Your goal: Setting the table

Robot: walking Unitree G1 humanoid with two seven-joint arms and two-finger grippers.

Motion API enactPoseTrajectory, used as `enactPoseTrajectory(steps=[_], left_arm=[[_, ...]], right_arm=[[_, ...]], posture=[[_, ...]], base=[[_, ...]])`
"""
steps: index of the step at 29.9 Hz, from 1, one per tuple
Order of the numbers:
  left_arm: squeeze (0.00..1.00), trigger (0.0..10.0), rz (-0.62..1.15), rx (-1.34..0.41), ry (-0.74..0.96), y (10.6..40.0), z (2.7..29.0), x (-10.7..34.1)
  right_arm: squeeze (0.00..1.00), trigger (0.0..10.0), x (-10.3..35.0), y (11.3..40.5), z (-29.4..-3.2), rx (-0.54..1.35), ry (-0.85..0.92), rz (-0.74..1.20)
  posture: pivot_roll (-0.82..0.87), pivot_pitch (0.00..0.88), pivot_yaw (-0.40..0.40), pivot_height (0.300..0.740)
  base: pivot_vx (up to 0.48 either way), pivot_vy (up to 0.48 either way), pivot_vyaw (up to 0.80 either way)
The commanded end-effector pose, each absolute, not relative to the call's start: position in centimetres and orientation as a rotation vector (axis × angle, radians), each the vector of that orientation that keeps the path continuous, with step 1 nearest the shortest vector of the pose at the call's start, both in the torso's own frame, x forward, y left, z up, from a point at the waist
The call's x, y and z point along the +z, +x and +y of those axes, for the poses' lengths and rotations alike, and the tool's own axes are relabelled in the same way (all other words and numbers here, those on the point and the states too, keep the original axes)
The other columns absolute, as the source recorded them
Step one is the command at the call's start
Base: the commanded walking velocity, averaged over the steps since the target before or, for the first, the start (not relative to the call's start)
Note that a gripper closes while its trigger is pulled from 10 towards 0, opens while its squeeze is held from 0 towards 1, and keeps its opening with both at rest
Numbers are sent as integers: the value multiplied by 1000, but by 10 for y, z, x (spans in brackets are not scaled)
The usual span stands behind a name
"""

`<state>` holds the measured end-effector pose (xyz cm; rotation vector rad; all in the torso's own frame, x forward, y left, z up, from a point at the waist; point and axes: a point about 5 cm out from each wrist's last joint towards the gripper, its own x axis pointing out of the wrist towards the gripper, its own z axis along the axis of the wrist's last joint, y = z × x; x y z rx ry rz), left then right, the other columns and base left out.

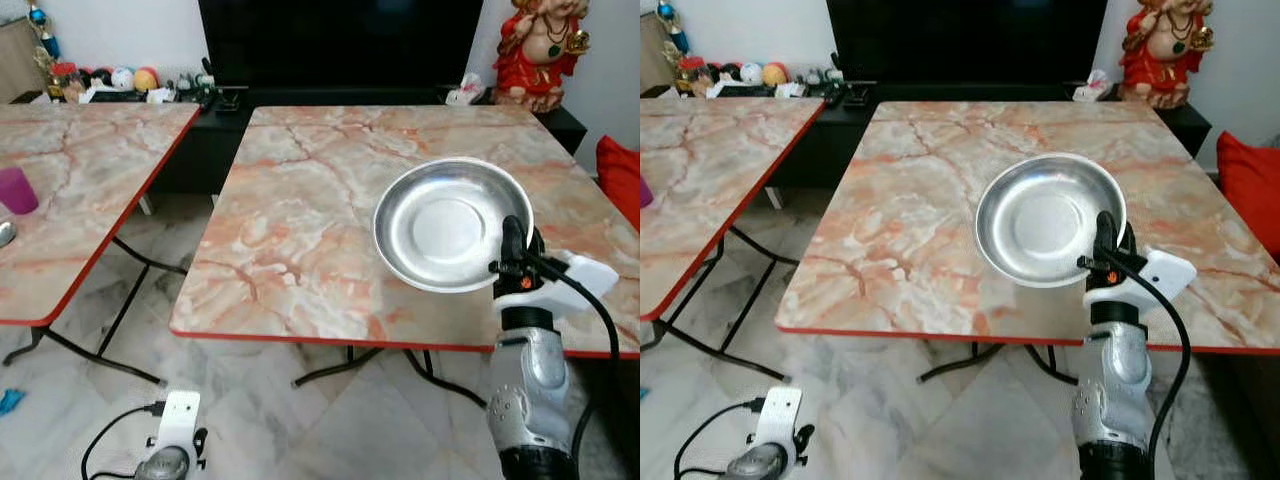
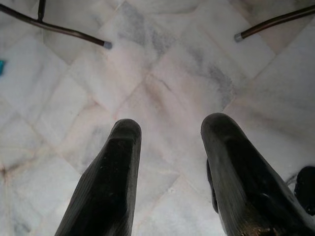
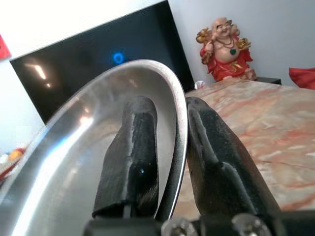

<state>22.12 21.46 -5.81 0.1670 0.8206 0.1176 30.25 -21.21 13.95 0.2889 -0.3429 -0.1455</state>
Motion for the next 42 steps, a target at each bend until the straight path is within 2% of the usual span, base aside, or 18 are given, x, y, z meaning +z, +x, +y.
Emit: enactPoseTrajectory(steps=[1, 9, 16, 21, 31, 36, 42], left_arm=[[0, 10000, 837, 126, 169, 218, 219, -60], [0, 10000, 838, 125, 168, 217, 219, -60], [0, 10000, 842, 127, 166, 216, 219, -60], [0, 10000, 845, 123, 172, 216, 219, -61], [0, 10000, 841, 123, 172, 217, 218, -60], [0, 10000, 843, 130, 166, 217, 218, -60], [0, 10000, 843, 130, 170, 217, 219, -60]], right_arm=[[0, 10000, 145, 307, -216, -162, 277, -345], [0, 10000, 135, 309, -237, -314, 285, -280], [0, 10000, 117, 303, -235, -334, 314, -186], [0, 10000, 103, 294, -244, -419, 330, -130], [0, 10000, 97, 292, -249, -464, 325, -74], [0, 10000, 82, 292, -244, -441, 314, 22], [0, 10000, 79, 293, -240, -437, 310, 35]], posture=[[8, 0, 11, 740], [10, 0, 11, 740], [8, 0, 6, 740], [-7, 0, 9, 740], [-9, 0, 7, 740], [-6, 0, 5, 740], [-3, 0, 7, 740]], base=[[0, 0, 0], [0, 0, 0], [0, 0, 0], [0, 0, 0], [0, 0, 0], [0, 0, 0], [0, 0, 0]])
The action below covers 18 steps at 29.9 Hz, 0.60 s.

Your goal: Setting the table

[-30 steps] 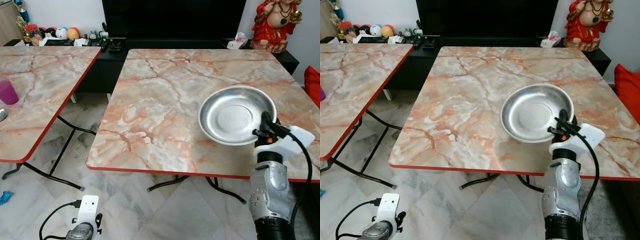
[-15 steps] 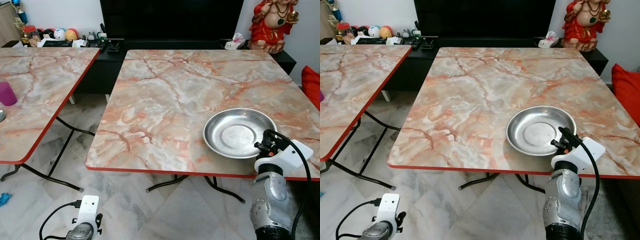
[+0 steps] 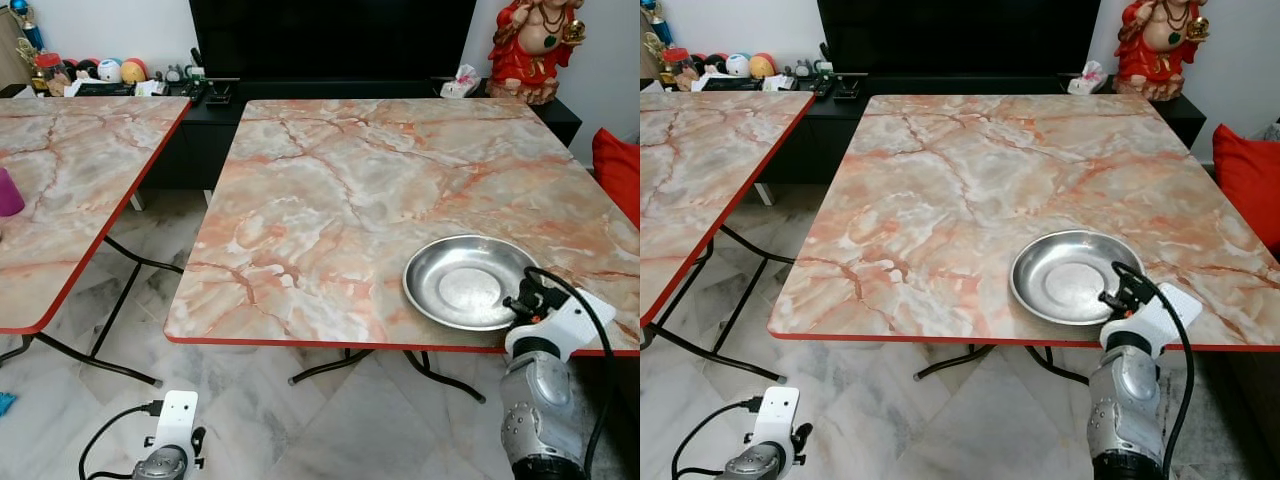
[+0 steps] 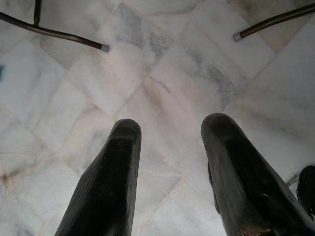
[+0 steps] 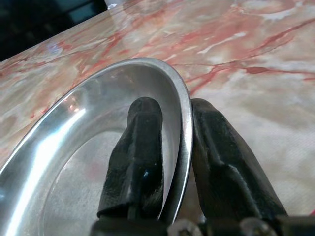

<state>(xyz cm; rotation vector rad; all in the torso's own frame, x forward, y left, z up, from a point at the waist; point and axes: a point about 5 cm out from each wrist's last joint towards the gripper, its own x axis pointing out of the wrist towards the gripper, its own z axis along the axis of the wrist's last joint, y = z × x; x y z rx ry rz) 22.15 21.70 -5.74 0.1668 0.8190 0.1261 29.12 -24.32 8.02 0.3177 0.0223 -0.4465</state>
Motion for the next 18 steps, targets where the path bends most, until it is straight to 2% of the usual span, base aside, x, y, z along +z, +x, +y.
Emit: enactPoseTrajectory(steps=[1, 7, 8, 15, 16, 18], left_arm=[[0, 10000, 843, 130, 171, 217, 219, -60], [0, 10000, 842, 131, 170, 218, 219, -60], [0, 10000, 841, 132, 170, 218, 219, -60], [0, 10000, 841, 136, 166, 218, 219, -60], [0, 10000, 841, 137, 166, 218, 219, -60], [0, 10000, 841, 137, 165, 218, 219, -60]], right_arm=[[0, 10000, 79, 293, -240, -439, 310, 36], [20, 10000, 79, 294, -240, -433, 309, 45], [310, 10000, 79, 294, -241, -432, 306, 47], [341, 10000, 75, 295, -242, -447, 284, 71], [569, 10000, 75, 295, -242, -447, 285, 71], [569, 10000, 75, 295, -241, -446, 284, 72]], posture=[[-3, 0, 7, 740], [-3, 0, 7, 740], [-3, 0, 7, 740], [-2, 0, 8, 740], [-2, 0, 8, 740], [-2, 0, 8, 740]], base=[[0, 0, 0], [0, 0, 0], [0, 0, 0], [0, 0, 0], [0, 0, 0], [0, 0, 0]])
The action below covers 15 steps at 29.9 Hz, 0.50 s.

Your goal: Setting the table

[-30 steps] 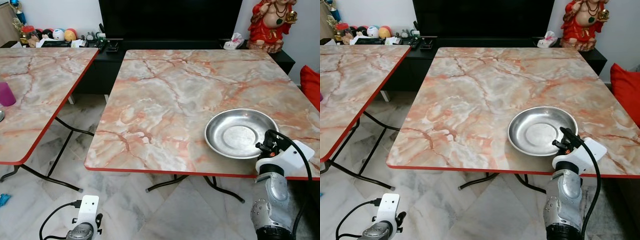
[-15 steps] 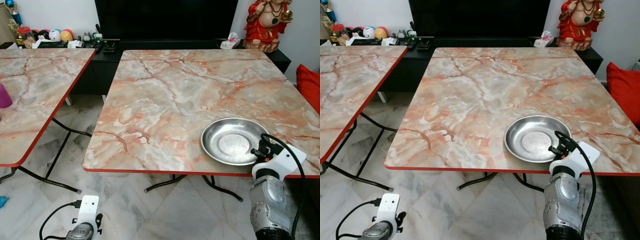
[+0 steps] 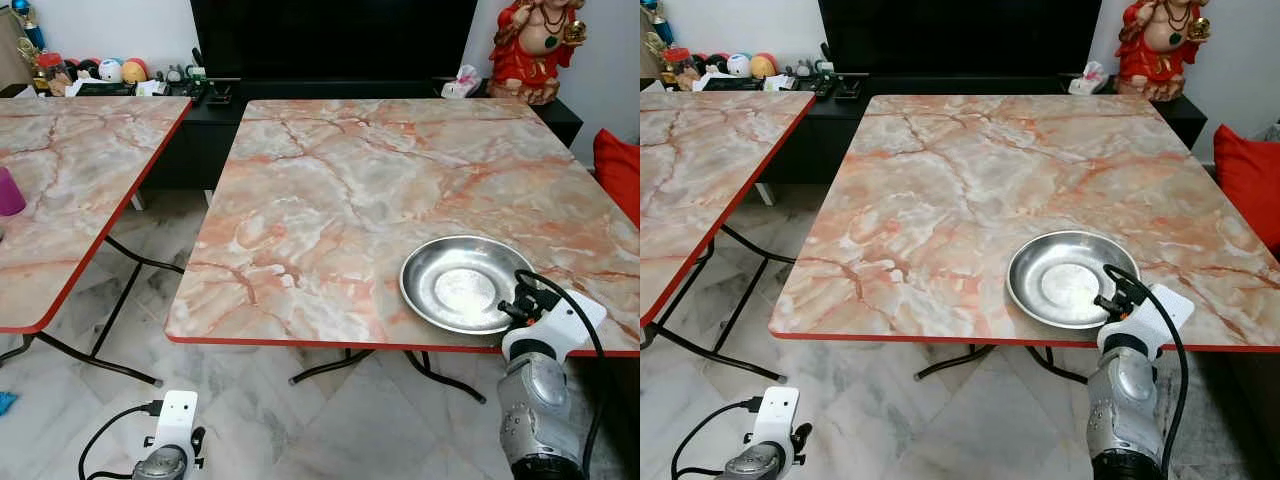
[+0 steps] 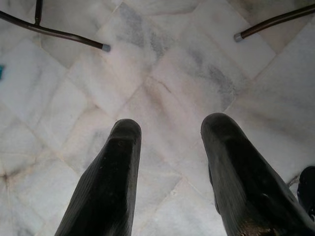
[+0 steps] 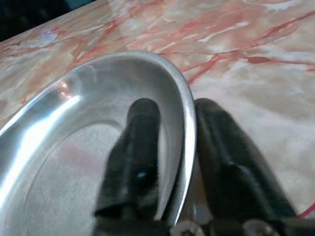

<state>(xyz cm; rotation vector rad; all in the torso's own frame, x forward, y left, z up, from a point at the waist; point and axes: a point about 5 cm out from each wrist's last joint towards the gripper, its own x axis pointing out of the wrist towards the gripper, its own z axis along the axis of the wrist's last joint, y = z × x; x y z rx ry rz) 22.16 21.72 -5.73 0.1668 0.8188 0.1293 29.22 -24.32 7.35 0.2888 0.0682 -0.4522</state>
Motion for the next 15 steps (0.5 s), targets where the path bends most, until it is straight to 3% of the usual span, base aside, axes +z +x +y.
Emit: enactPoseTrajectory(steps=[1, 2, 3, 4, 15], left_arm=[[0, 10000, 841, 137, 166, 218, 219, -60], [0, 10000, 841, 137, 166, 218, 219, -60], [0, 10000, 840, 138, 165, 218, 219, -60], [0, 10000, 840, 138, 165, 218, 219, -60], [0, 10000, 840, 138, 165, 218, 219, -60]], right_arm=[[588, 10000, 75, 296, -241, -447, 281, 74], [533, 10000, 74, 297, -242, -450, 272, 81], [357, 10000, 74, 297, -242, -452, 270, 83], [0, 10000, 74, 298, -242, -453, 269, 84], [0, 10000, 73, 300, -240, -445, 267, 92]], posture=[[1, 0, 7, 740], [1, 0, 6, 740], [3, 0, 5, 740], [3, 0, 5, 740], [3, 0, 6, 740]], base=[[0, 0, 0], [0, 0, 0], [0, 0, 0], [0, 0, 0], [0, 0, 0]])
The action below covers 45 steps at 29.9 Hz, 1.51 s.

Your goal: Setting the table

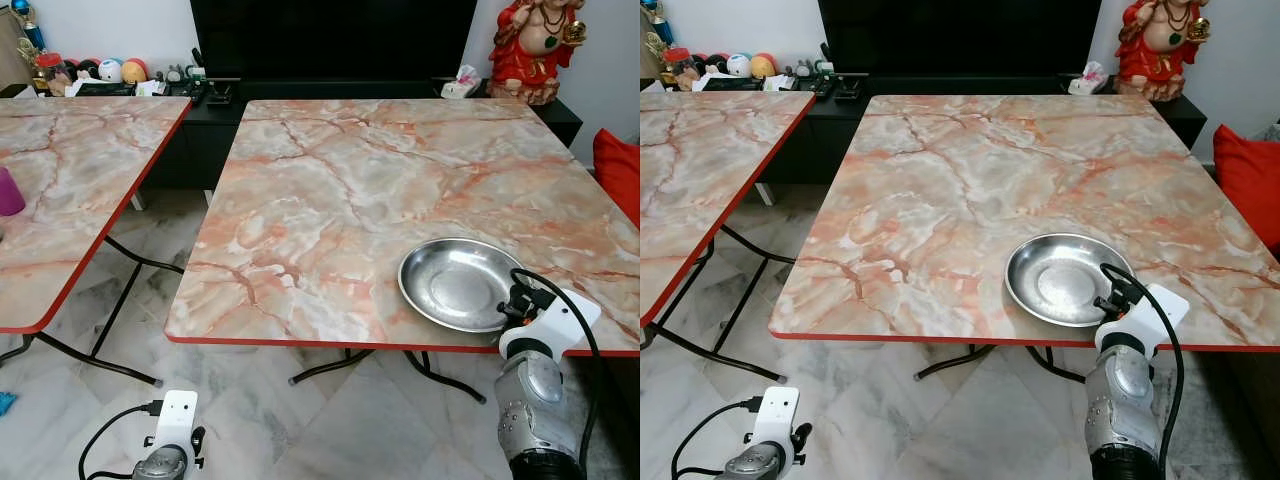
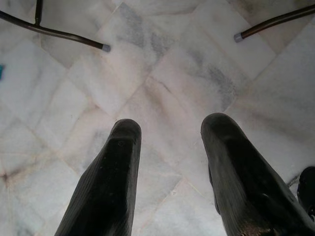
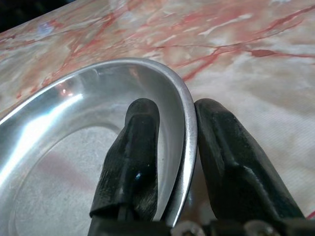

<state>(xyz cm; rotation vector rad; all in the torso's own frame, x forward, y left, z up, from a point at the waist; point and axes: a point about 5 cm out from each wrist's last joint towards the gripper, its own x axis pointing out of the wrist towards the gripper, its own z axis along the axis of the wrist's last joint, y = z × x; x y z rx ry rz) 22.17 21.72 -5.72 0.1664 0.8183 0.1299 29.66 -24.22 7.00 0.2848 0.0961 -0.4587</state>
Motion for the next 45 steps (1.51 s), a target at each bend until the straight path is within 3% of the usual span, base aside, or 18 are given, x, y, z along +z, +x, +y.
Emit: enactPoseTrajectory(steps=[1, 7, 8, 13, 14, 15, 26, 30, 45], left_arm=[[0, 10000, 839, 137, 166, 218, 219, -60], [0, 10000, 841, 135, 167, 218, 218, -60], [0, 10000, 842, 134, 168, 218, 218, -60], [0, 10000, 841, 136, 168, 218, 218, -60], [0, 10000, 841, 137, 168, 218, 219, -60], [0, 10000, 841, 136, 168, 217, 219, -60], [0, 10000, 841, 131, 170, 217, 218, -60], [0, 10000, 841, 129, 172, 217, 218, -60], [0, 10000, 837, 145, 167, 214, 225, -60]], right_arm=[[0, 10000, 72, 300, -240, -446, 250, 100], [0, 10000, 65, 299, -237, -436, 249, 140], [1000, 10000, 64, 299, -236, -432, 240, 144], [1000, 10000, 63, 299, -236, -446, 235, 150], [255, 10000, 63, 299, -236, -452, 222, 157], [35, 10000, 63, 299, -237, -456, 216, 157], [0, 10000, 68, 298, -244, -496, 167, 118], [0, 10000, 72, 298, -245, -498, 67, 104], [0, 10000, 114, 302, -222, -302, 71, -242]], posture=[[3, 0, 6, 740], [4, 0, 6, 740], [8, 0, 5, 740], [10, 0, 5, 740], [9, 0, 5, 740], [9, 0, 5, 740], [4, 0, 6, 740], [3, 0, 4, 740], [-1, 0, 0, 740]], base=[[0, 0, 0], [0, 0, 0], [0, 0, 0], [0, 0, 0], [0, 0, 0], [0, 0, 0], [0, 0, 0], [0, 0, 0], [0, 0, 0]])
